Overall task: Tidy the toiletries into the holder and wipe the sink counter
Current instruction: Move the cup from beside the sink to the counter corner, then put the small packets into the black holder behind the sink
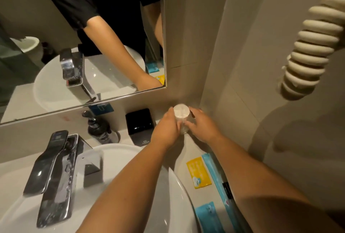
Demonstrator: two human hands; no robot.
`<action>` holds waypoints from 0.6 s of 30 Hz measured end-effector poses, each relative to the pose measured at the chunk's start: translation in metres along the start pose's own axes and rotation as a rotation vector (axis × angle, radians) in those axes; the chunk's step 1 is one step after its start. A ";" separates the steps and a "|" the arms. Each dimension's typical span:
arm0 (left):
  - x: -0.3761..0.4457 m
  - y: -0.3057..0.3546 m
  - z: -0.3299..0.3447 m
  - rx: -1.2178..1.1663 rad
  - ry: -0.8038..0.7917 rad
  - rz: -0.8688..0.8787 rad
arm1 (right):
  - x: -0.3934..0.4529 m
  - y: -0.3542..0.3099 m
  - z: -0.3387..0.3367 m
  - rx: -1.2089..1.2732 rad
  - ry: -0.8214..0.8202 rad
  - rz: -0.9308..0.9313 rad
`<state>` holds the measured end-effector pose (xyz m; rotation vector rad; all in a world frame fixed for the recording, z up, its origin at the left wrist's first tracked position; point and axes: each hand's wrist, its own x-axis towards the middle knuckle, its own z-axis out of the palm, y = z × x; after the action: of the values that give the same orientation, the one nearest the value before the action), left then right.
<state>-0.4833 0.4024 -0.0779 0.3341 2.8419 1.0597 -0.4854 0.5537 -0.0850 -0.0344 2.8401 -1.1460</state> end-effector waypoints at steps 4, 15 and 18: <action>-0.023 0.009 -0.009 0.089 -0.033 0.058 | -0.019 -0.004 -0.006 -0.037 0.021 0.037; -0.105 -0.048 -0.041 0.615 -0.164 0.383 | -0.127 -0.015 0.017 -0.565 -0.071 0.250; -0.107 -0.055 -0.038 0.596 -0.157 0.394 | -0.126 -0.017 0.032 -0.650 -0.152 0.332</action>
<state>-0.3950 0.3129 -0.0846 0.9991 2.9423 0.1662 -0.3572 0.5255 -0.0878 0.2839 2.7974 -0.1330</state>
